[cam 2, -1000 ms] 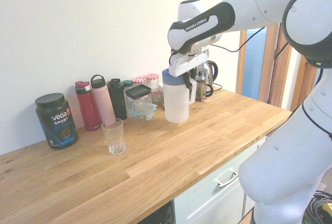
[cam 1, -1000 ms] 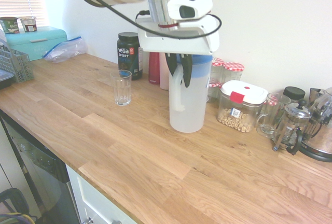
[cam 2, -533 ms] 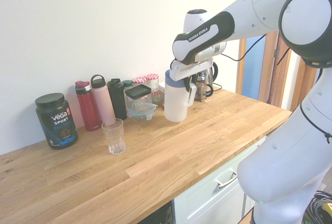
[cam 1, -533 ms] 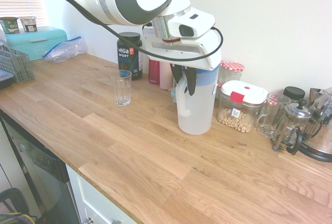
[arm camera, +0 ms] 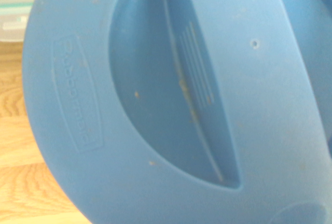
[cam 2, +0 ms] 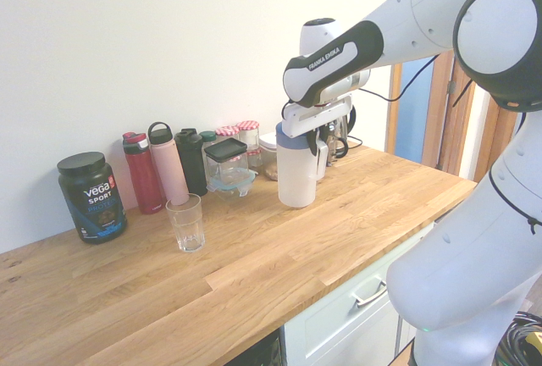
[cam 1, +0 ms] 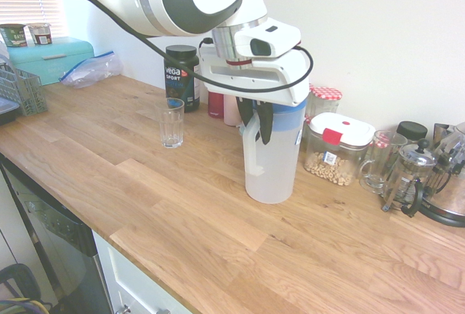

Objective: Pour me some water

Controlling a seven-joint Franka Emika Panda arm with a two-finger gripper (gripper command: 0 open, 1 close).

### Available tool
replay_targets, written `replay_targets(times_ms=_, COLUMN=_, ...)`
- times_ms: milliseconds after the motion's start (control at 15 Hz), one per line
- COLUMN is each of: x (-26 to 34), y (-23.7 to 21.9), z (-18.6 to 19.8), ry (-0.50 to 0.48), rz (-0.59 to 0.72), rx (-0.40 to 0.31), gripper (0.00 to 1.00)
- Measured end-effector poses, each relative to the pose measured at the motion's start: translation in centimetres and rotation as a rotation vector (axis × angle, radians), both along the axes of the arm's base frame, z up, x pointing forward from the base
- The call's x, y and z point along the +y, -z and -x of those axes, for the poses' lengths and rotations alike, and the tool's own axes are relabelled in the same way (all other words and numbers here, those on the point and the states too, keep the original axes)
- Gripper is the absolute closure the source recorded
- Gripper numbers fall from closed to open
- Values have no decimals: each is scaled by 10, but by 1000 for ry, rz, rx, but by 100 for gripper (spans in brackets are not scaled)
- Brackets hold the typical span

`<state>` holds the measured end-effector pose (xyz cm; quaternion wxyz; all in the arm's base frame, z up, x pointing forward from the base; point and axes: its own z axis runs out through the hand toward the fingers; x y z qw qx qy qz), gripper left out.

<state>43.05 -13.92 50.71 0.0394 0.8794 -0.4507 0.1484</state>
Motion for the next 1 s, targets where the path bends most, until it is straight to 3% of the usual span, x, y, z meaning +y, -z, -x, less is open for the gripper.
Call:
replay_targets(times_ms=667, x=-4, y=2, z=4, ry=19, rz=-6, rx=3, gripper=0)
replay_targets(times_ms=1000, x=24, y=-54, z=42, ry=13, rz=-37, rx=-31, gripper=0)
